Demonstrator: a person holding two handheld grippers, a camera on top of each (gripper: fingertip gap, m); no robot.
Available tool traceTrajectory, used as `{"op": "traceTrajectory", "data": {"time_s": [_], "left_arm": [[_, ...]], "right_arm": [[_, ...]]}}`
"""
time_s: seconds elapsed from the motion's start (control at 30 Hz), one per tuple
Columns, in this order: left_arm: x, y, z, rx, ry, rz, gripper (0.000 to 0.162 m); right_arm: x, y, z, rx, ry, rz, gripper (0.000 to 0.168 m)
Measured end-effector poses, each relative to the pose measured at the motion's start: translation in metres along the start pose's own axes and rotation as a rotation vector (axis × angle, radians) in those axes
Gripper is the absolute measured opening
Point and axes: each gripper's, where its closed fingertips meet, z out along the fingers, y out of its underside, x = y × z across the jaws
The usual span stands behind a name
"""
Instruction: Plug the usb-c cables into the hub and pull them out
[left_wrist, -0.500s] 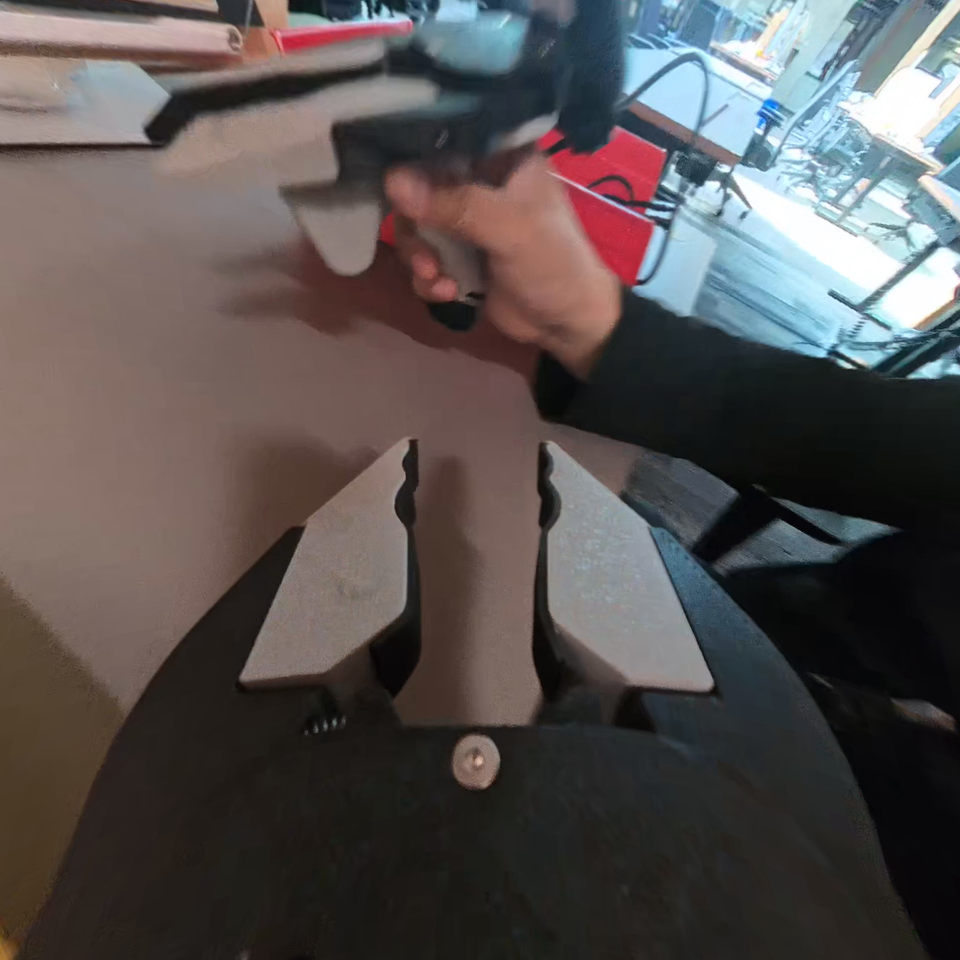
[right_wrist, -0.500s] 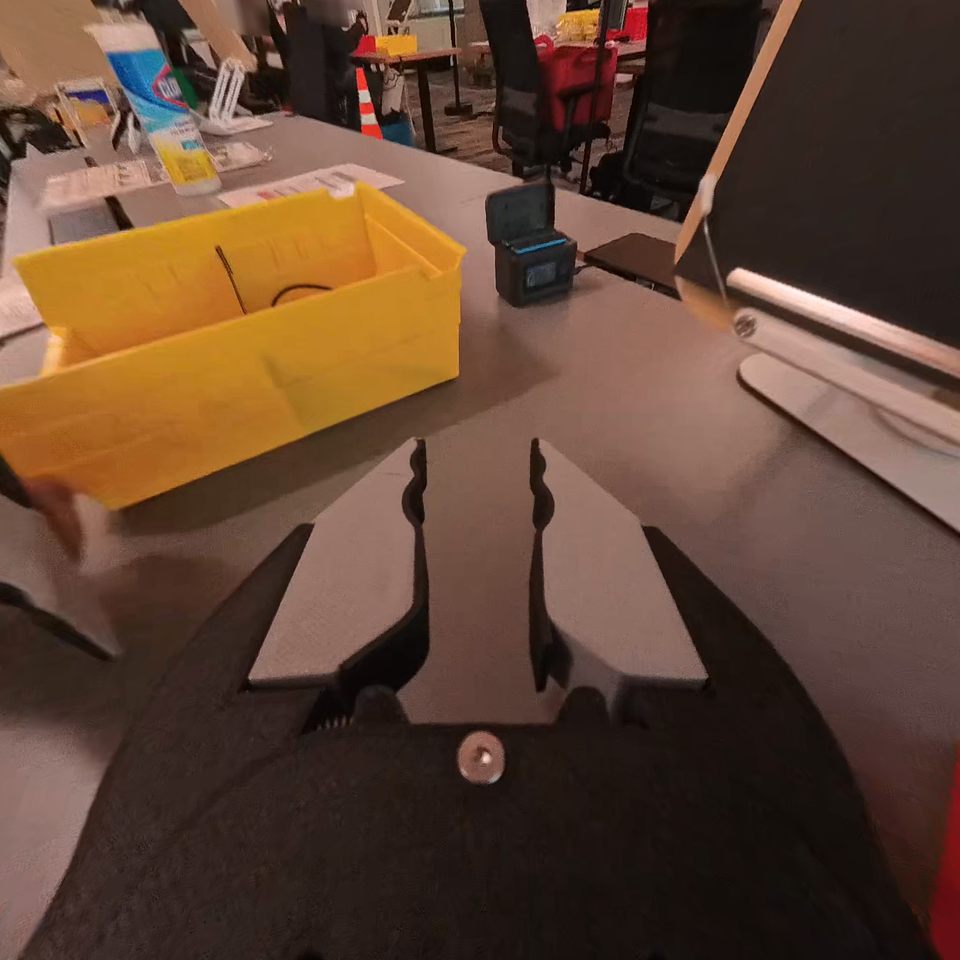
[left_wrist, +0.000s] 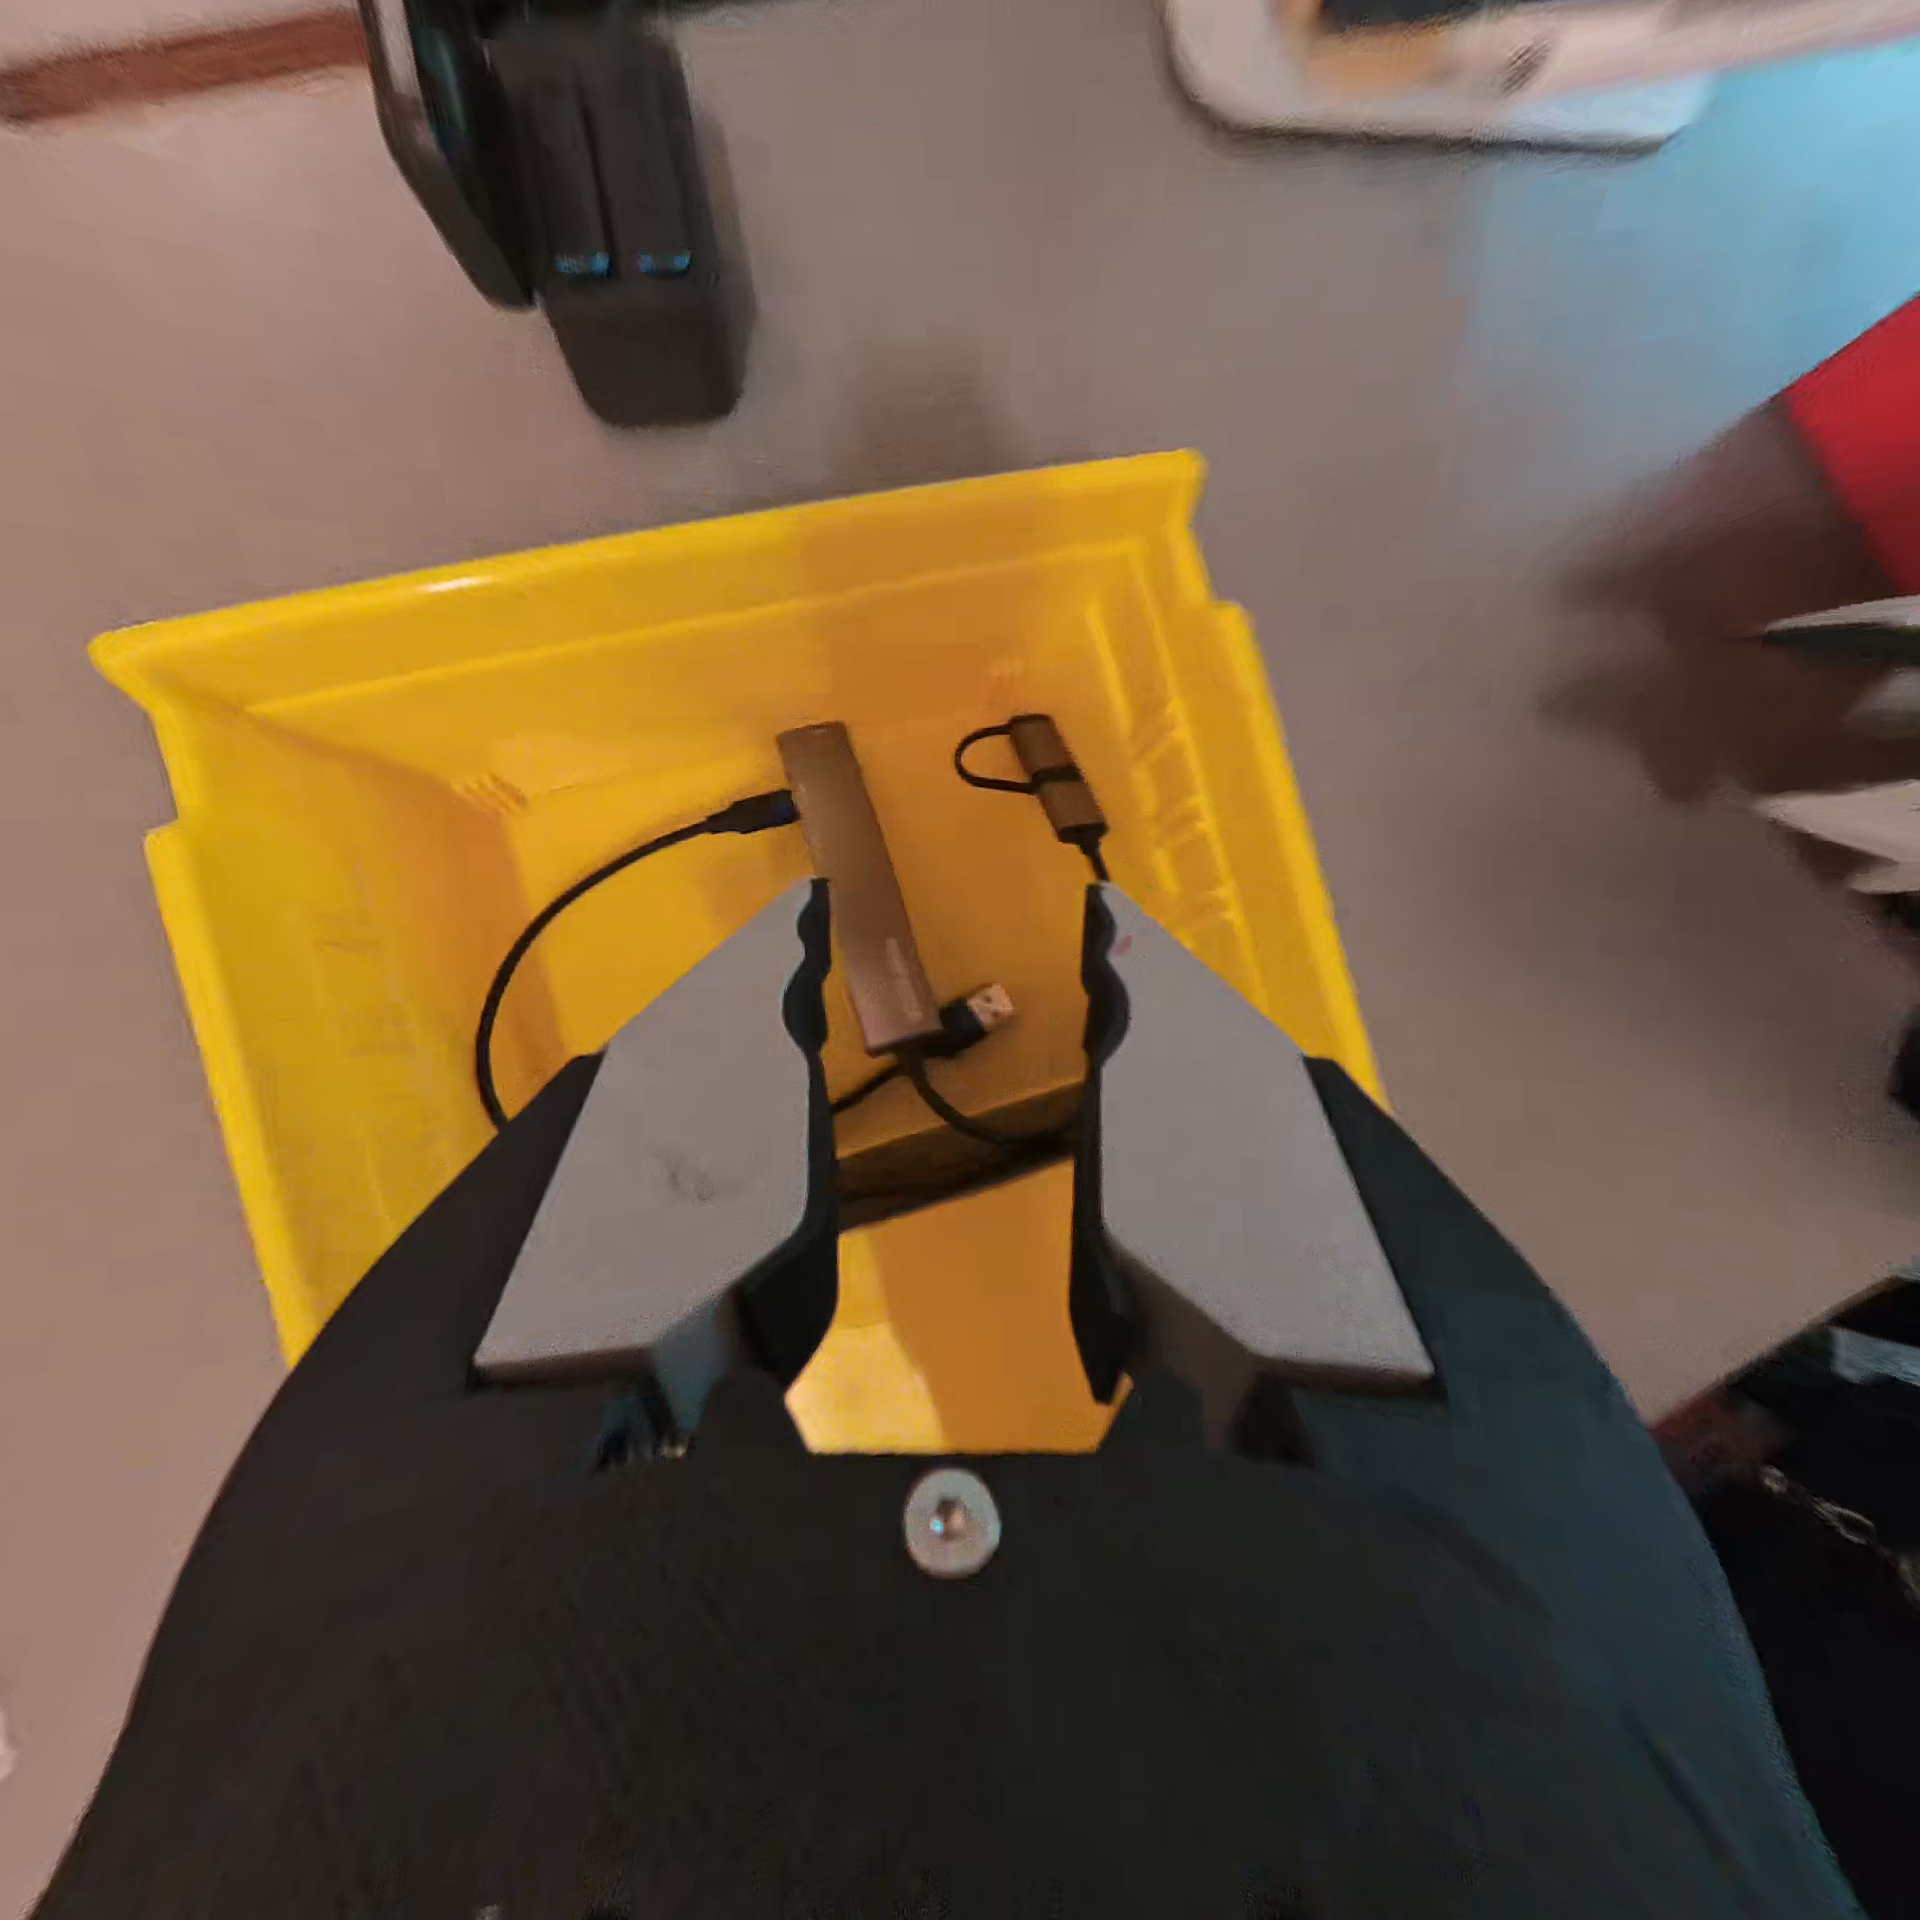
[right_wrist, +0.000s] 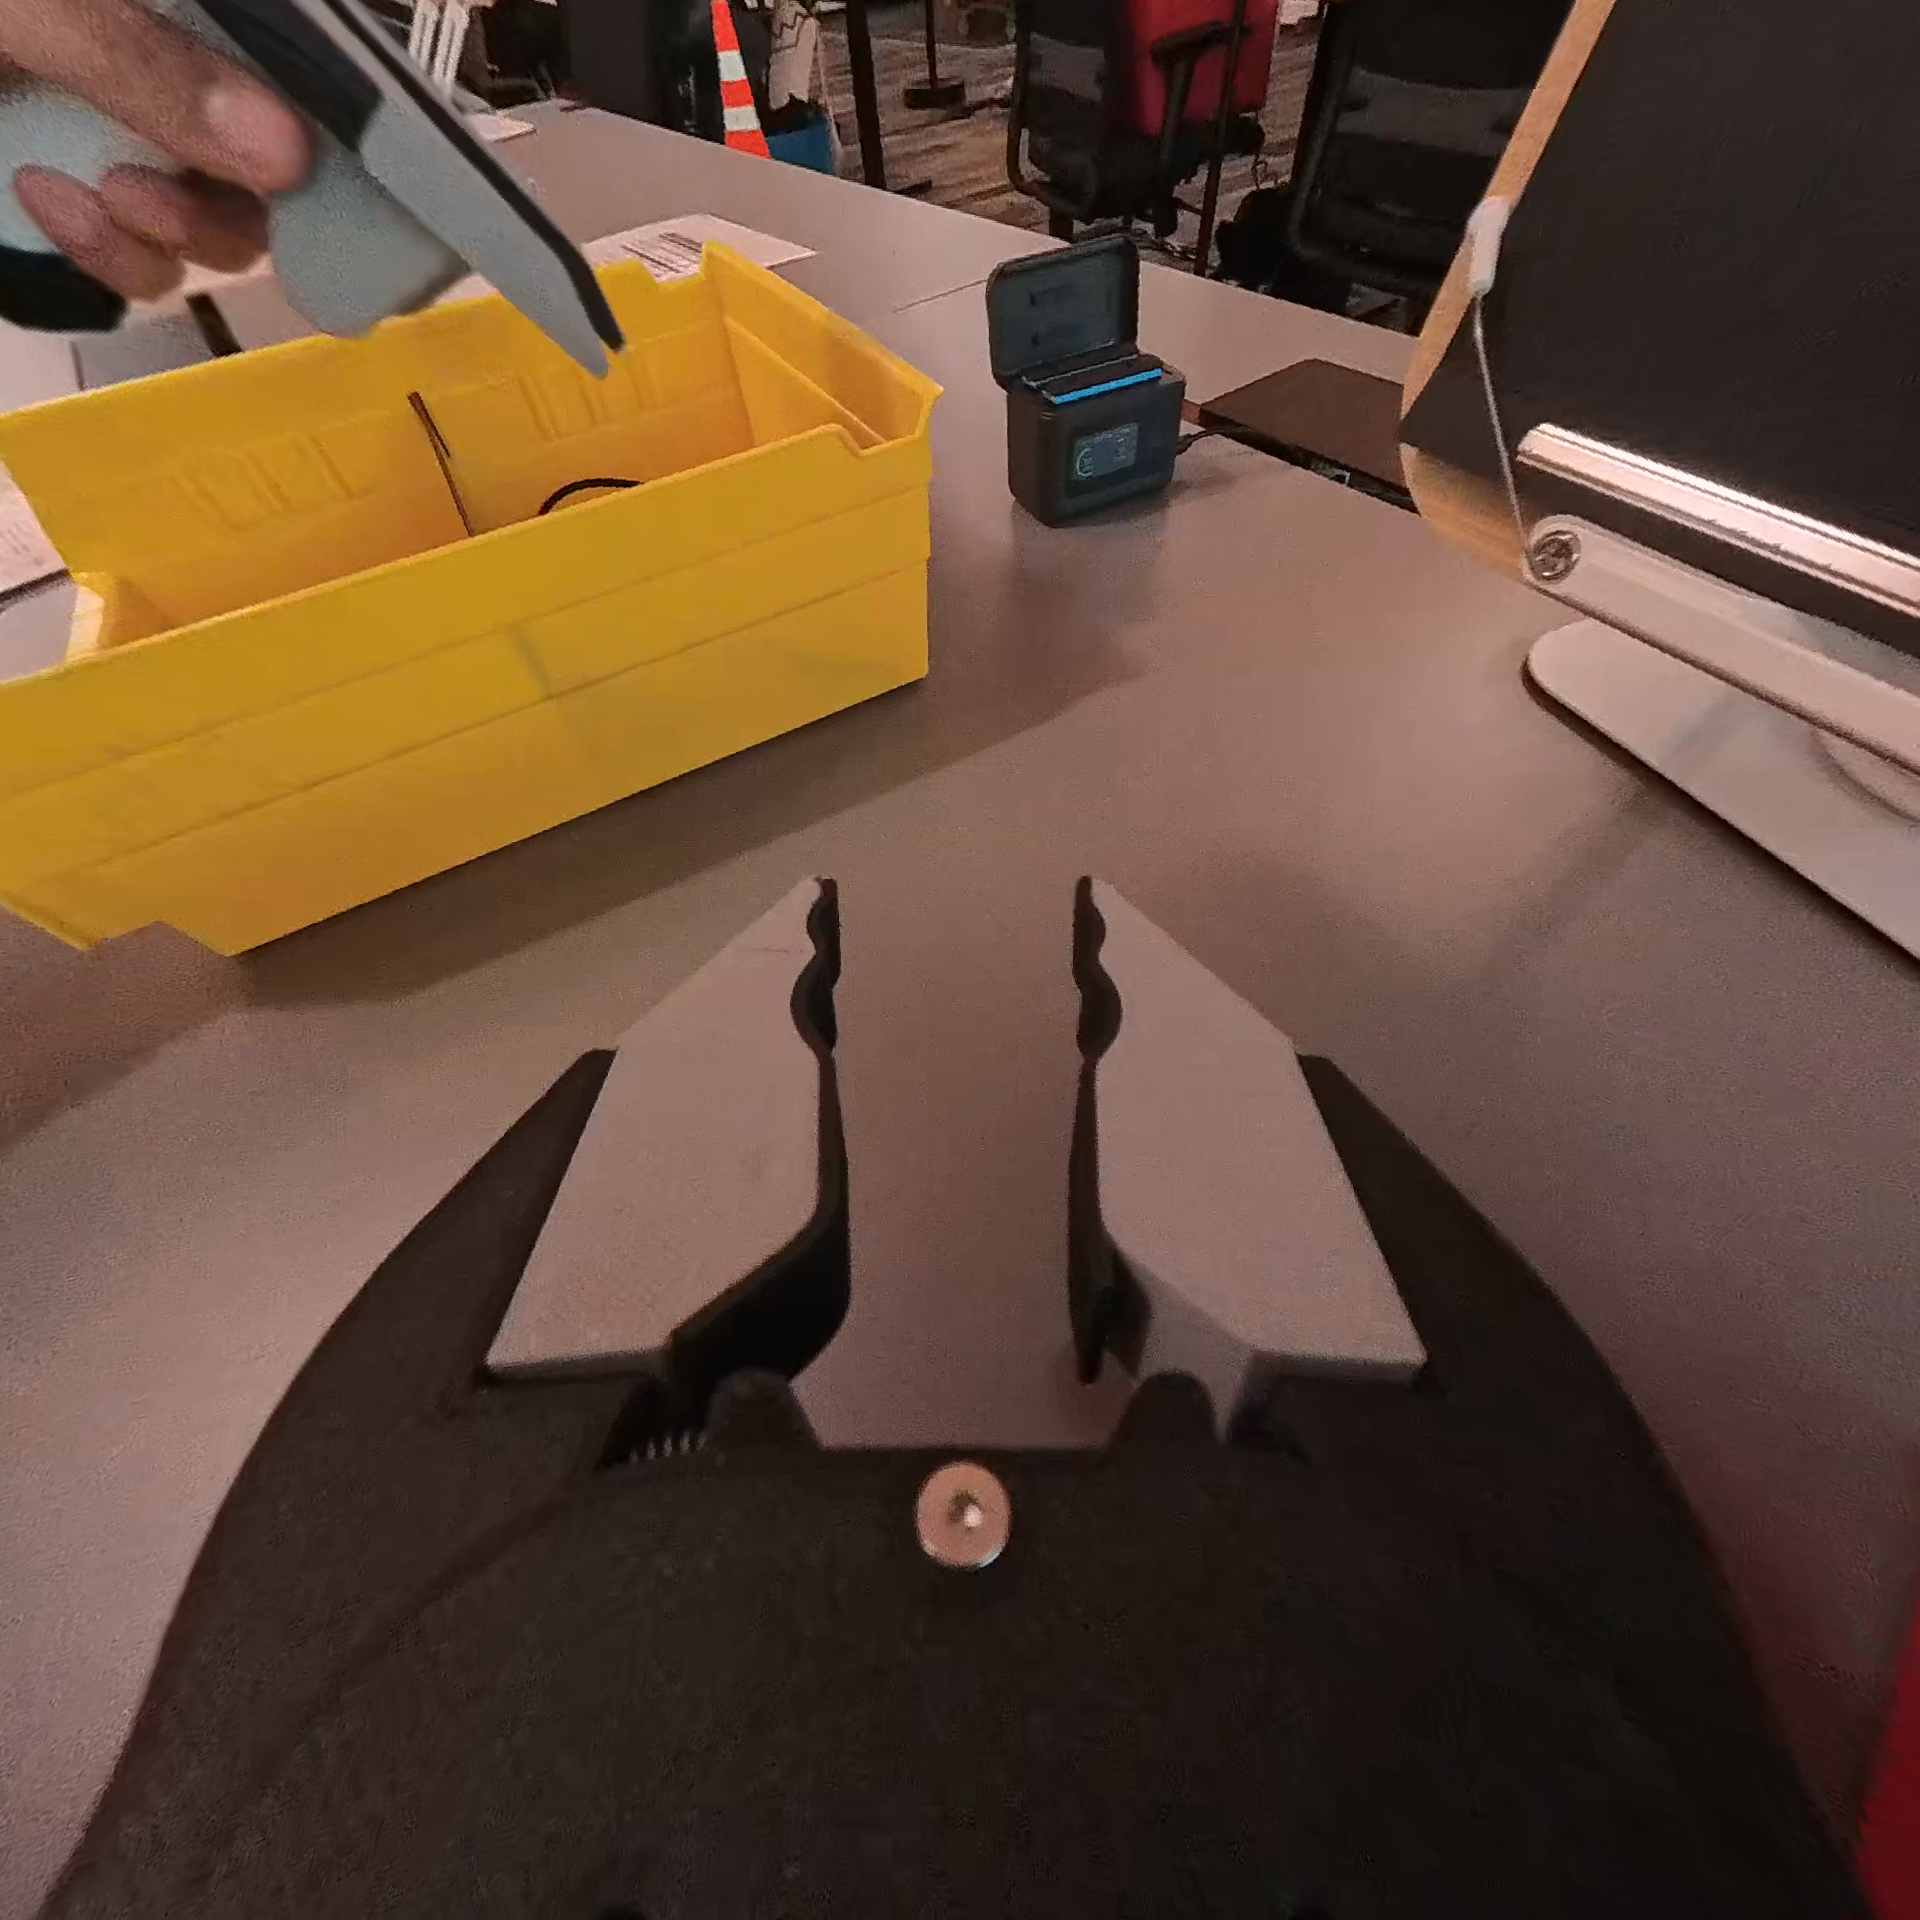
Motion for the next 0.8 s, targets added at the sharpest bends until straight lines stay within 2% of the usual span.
{"op": "traceTrajectory", "data": {"time_s": [0.13,0.3,0.37,0.4,0.5,0.57,0.7,0.8], "left_arm": [[-0.006,0.006,0.045,-0.14,-0.002,-0.048,0.049],[-0.023,0.053,0.077,-0.43,-0.134,0.046,0.049],[-0.025,0.064,0.084,-0.48,-0.156,0.06,0.042],[-0.03,0.059,0.085,-0.454,-0.188,0.091,0.026],[-0.032,0.056,0.08,-0.451,-0.192,0.137,0.024],[-0.036,0.046,0.068,-0.405,-0.254,0.215,0.023],[-0.041,0.009,0.028,-0.224,-0.509,0.497,0.022],[-0.024,-0.027,-0.017,-0.027,-0.695,0.708,0.022]], "right_arm": [[0.002,0.003,-0.003,0.002,0.011,-0.006,0.041],[0.001,0.002,-0.002,0.009,-0.003,0.021,0.042],[-0.002,0.001,-0.001,0.009,-0.018,0.024,0.042],[-0.003,0.002,-0.001,0.007,-0.018,0.017,0.041],[-0.005,0.004,-0.001,-0.008,-0.014,-0.013,0.04],[-0.007,0.006,0.0,-0.016,-0.02,-0.022,0.039],[-0.013,0.008,0.002,-0.028,-0.057,-0.013,0.038],[-0.018,0.008,0.003,-0.031,-0.081,-0.015,0.039]]}}
